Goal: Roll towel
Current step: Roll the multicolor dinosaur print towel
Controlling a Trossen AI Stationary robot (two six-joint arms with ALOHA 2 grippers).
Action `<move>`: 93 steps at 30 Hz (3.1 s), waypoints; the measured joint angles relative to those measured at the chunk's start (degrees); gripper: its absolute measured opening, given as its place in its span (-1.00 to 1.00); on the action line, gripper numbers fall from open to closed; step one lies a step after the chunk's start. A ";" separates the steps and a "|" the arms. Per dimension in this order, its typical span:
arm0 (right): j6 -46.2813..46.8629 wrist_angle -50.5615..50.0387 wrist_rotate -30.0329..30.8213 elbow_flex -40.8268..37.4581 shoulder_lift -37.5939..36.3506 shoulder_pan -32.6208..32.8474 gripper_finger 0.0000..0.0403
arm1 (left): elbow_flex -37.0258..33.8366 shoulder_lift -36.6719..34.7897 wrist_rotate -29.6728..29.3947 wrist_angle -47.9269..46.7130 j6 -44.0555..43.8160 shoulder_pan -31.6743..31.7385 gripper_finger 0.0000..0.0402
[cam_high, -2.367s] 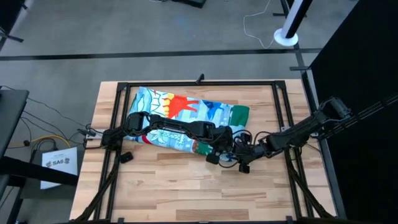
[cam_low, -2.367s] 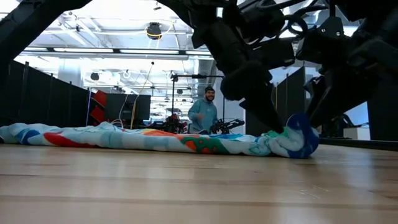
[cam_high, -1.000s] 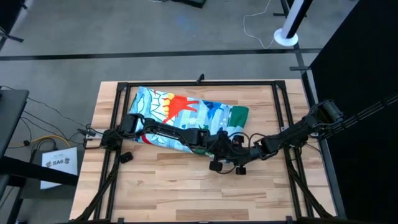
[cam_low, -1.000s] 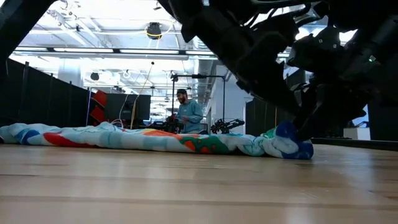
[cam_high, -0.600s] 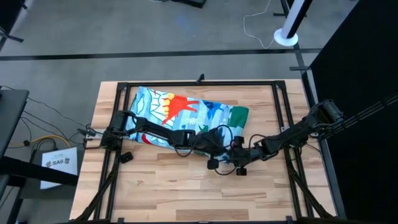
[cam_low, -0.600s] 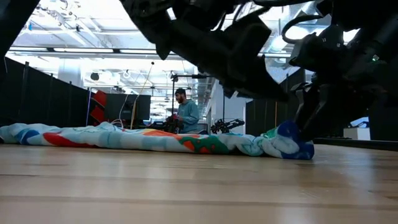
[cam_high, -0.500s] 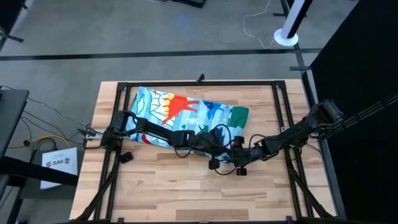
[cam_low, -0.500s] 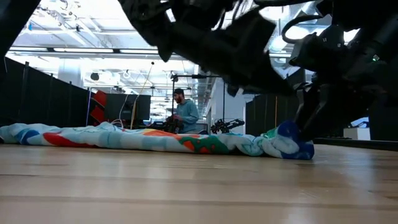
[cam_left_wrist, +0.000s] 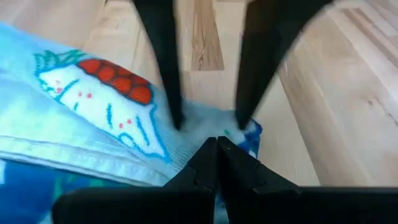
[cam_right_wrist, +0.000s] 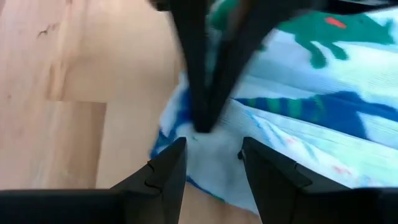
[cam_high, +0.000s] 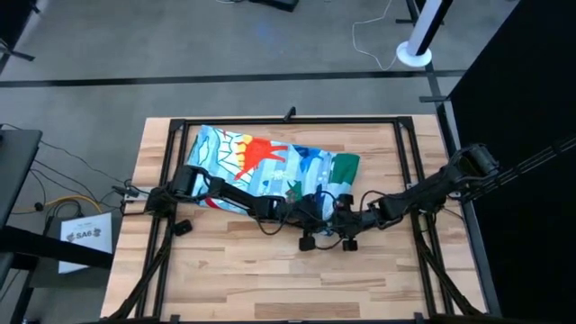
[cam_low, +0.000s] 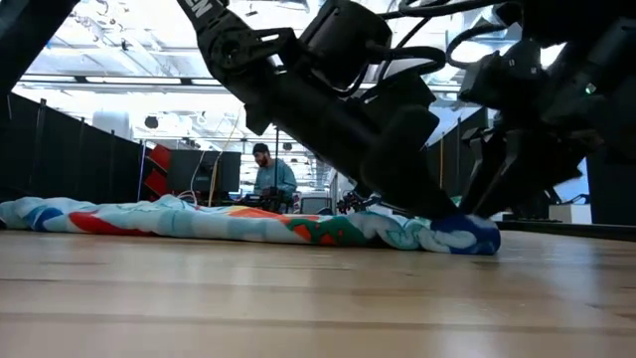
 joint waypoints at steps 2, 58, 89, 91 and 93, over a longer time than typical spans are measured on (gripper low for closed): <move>-0.04 -3.93 0.31 1.18 -2.26 -0.89 -0.28 | 0.01 0.00 0.01 -0.57 0.11 -0.27 -1.00; -12.41 -18.23 -5.60 2.70 -9.87 -11.54 -0.28 | -6.22 0.46 -4.25 4.65 -14.23 -3.40 -1.00; -4.06 -5.84 -12.53 5.98 5.81 -3.72 -0.98 | -6.45 0.05 -4.54 6.86 -12.00 -3.14 -1.00; -3.98 -5.83 -12.45 6.05 6.83 -3.70 -1.00 | -6.48 -0.66 -4.51 6.63 -10.85 -3.11 -1.00; -3.96 -5.51 -12.33 6.09 7.08 -3.70 -1.00 | -6.53 -1.98 -4.51 5.89 -9.69 -3.10 -1.00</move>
